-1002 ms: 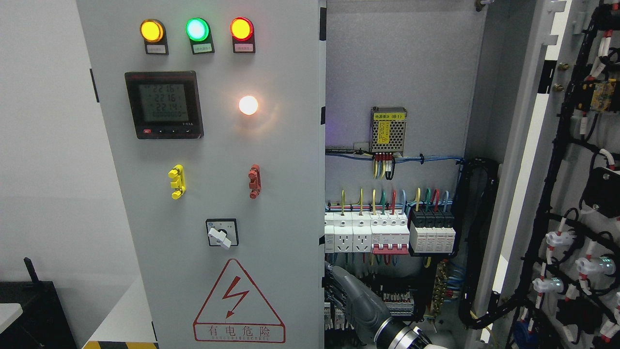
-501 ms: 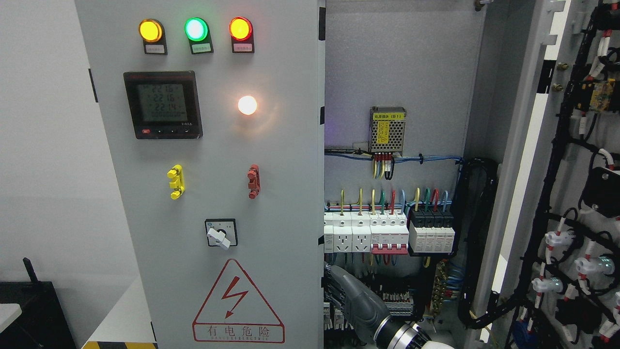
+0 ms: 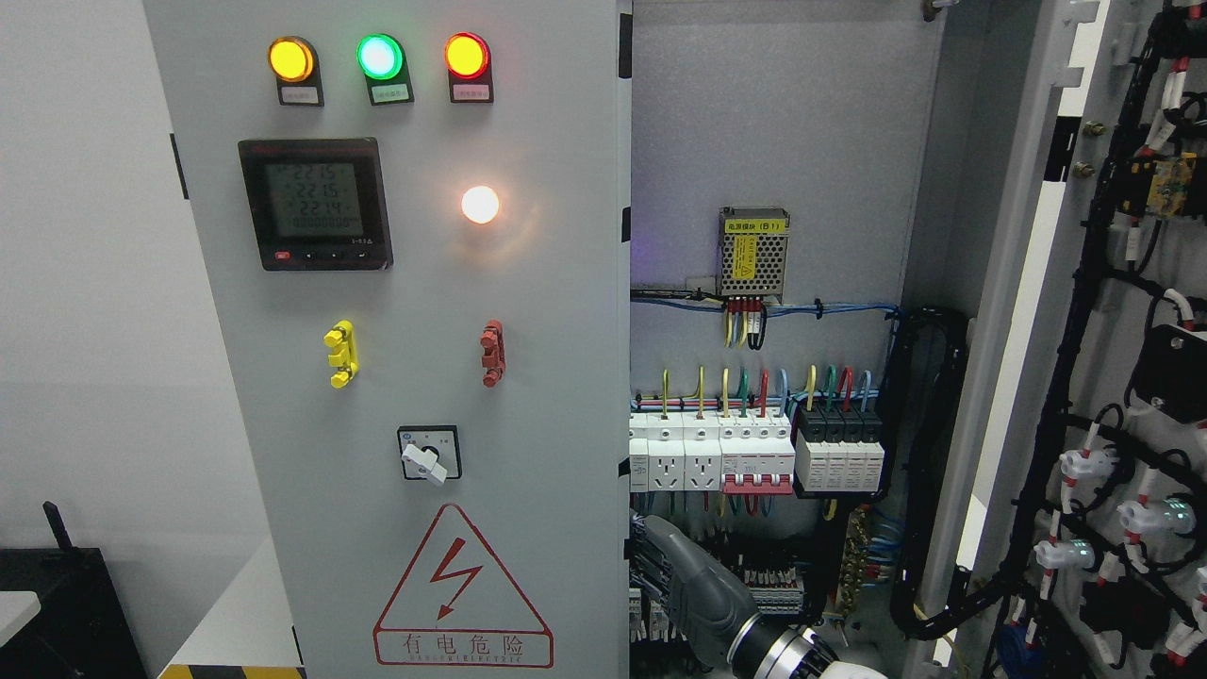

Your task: Open door with both hands

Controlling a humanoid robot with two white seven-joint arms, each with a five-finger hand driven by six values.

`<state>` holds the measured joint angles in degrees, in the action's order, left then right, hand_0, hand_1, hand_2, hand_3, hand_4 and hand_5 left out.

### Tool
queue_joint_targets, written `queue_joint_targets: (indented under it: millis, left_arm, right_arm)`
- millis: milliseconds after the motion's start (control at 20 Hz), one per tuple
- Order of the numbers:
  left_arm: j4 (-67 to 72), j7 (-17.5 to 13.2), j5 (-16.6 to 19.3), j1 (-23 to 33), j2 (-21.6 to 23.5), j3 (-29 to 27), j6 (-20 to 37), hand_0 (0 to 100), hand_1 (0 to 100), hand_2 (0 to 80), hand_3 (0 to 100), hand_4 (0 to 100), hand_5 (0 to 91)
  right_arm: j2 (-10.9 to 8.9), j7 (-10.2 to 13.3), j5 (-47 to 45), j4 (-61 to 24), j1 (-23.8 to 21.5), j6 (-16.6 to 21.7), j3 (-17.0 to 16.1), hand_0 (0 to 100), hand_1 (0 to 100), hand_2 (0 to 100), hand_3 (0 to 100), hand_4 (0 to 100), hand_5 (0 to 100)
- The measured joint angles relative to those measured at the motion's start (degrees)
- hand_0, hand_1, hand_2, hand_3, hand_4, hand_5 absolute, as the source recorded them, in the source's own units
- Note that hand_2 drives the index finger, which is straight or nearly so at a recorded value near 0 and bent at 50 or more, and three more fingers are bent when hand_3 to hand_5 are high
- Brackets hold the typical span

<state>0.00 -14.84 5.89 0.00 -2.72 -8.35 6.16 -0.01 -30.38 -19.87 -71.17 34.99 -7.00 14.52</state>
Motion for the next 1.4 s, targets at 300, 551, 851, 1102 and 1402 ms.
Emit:
queue_joint_targets:
  millis: [300,551,851,1102,1402]
  left_arm:
    - [0.0,-0.1,0.0,0.0,0.0,0.0,0.0,0,0,0.0,0,0,0.0]
    - [0.0,-0.2,0.0,0.0,0.0,0.0,0.0,0,0,0.0,0,0,0.0]
    - [0.0,-0.2,0.0,0.0,0.0,0.0,0.0,0,0,0.0,0,0,0.0]
    - [0.0,-0.2,0.0,0.0,0.0,0.0,0.0,0,0,0.0,0,0,0.0]
    - [0.0,-0.2,0.0,0.0,0.0,0.0,0.0,0,0,0.0,0,0,0.0]
  right_arm:
    - [0.00,-0.8,-0.4,0.2,0.1,-0.2,0.1,38,0,0,0,0,0]
    - [0.02,-2.3,-0.6,0.3,0.1,-0.8,0.1,38,0,0,0,0,0]
    - [0.02,-2.3,-0.7,0.4,0.2,-1.0,0.1,38,0,0,0,0,0]
    - [0.02,-3.2,-0.7,0.2,0.0,-1.0,0.1,38,0,0,0,0,0]
    - [0.02,-5.1,-1.2,-0.6,-1.2,-0.6,0.1,38,0,0,0,0,0]
